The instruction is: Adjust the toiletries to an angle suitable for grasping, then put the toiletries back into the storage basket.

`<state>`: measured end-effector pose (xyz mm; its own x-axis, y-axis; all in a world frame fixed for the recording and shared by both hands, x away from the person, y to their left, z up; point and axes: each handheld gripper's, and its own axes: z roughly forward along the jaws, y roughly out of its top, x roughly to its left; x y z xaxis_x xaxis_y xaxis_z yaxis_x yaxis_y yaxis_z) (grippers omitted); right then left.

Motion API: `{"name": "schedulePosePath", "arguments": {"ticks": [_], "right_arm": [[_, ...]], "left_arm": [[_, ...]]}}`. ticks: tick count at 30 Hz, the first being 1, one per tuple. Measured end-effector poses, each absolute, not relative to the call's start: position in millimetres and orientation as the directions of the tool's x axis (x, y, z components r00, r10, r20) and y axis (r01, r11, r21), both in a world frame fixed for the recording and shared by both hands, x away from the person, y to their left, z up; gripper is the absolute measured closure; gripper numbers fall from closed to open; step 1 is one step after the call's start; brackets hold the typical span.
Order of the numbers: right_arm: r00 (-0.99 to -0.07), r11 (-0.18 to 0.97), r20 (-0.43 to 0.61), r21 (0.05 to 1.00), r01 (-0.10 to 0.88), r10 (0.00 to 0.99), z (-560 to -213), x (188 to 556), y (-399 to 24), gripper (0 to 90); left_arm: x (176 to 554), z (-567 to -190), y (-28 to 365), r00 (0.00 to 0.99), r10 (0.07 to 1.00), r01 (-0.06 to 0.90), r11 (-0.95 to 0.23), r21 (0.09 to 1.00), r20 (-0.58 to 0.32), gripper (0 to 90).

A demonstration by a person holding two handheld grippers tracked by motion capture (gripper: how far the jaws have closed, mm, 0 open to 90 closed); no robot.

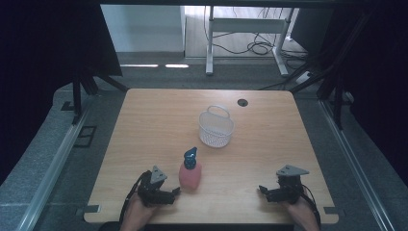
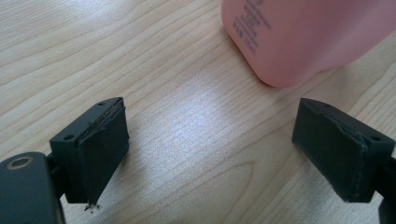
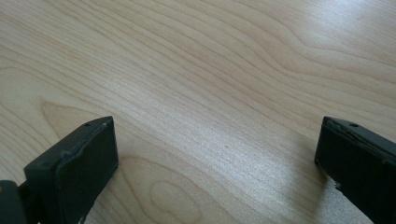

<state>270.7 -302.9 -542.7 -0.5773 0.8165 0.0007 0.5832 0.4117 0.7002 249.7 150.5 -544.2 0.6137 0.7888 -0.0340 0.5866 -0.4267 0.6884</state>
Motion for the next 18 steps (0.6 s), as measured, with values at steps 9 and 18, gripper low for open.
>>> {"name": "schedulePosePath", "arguments": {"ticks": [9,18], "right_arm": [[-0.582,0.415,0.001,0.700,0.581,0.813,-542.7,270.3,-303.2,0.0],[-0.582,0.415,0.001,0.700,0.581,0.813,-542.7,270.3,-303.2,0.0]], "left_arm": [[249.9,-544.2,150.6,0.616,0.787,0.585,-0.428,0.689,-0.034,10.5],[249.8,-544.2,150.7,0.617,0.787,0.584,-0.429,0.689,-0.033,10.6]]}}
